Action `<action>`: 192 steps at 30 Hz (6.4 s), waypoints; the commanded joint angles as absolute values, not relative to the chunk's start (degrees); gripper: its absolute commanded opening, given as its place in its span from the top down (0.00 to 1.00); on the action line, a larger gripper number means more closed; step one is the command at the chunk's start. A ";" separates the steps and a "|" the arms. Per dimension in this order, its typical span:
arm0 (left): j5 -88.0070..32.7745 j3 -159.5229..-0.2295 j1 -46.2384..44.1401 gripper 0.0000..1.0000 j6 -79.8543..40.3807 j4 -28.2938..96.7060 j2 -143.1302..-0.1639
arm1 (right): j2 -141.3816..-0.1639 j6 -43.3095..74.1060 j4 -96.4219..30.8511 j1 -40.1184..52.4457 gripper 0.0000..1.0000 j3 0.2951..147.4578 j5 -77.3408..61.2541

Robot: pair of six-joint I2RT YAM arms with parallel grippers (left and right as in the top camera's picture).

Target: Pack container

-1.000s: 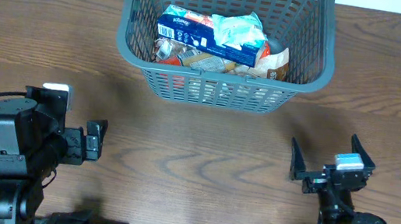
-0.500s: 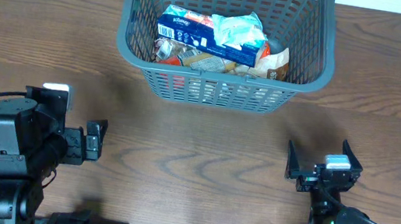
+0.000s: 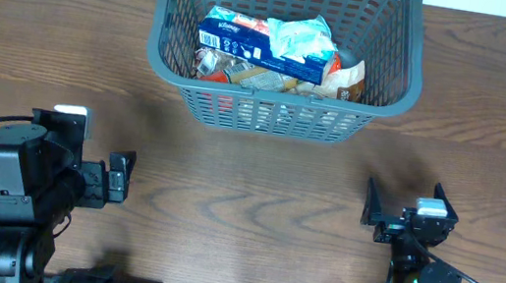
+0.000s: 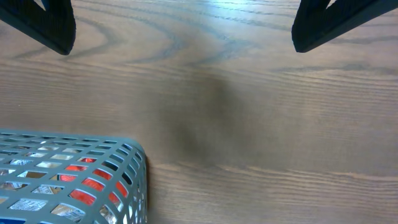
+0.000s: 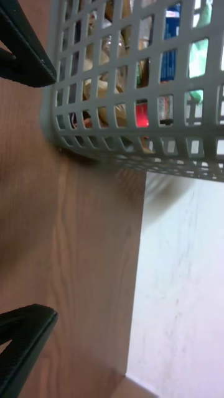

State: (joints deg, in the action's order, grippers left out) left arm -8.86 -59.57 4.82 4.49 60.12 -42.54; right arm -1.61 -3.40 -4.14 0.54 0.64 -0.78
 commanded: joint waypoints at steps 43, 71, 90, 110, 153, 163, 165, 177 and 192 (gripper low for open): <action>-9.43 -59.51 5.06 0.02 4.16 60.12 -42.54 | -1.13 1.67 -4.25 -0.51 0.01 0.32 0.38; -5.98 -26.26 -0.73 0.01 7.64 26.35 -7.27 | -1.13 1.67 -4.25 -0.51 0.01 0.32 0.38; -5.96 -2.68 -0.75 0.02 6.74 -5.30 -3.51 | -1.13 1.67 -4.25 -0.51 0.01 0.32 0.38; -5.34 -0.23 -3.14 0.02 6.33 3.64 -0.12 | -1.13 1.67 -4.25 -0.51 0.01 0.32 0.38; -3.62 -0.23 -3.14 0.01 -6.26 3.79 -0.12 | -1.13 1.67 -4.25 -0.51 0.01 0.32 0.38; -3.57 -0.23 -3.14 0.02 -5.67 3.79 -0.12 | -1.13 1.67 -4.25 -0.51 0.01 0.32 0.38; -3.57 -0.23 -3.14 0.01 -5.56 3.81 -0.12 | -1.13 1.67 -4.25 -0.51 0.01 0.32 0.38; -3.57 -0.23 -3.14 0.01 -5.63 3.79 -0.64 | -1.13 1.67 -4.25 -0.51 0.01 0.32 0.38; -3.57 -0.23 -3.14 0.01 -5.63 3.79 -0.64 | -1.13 1.67 -4.25 -0.51 0.01 0.32 0.38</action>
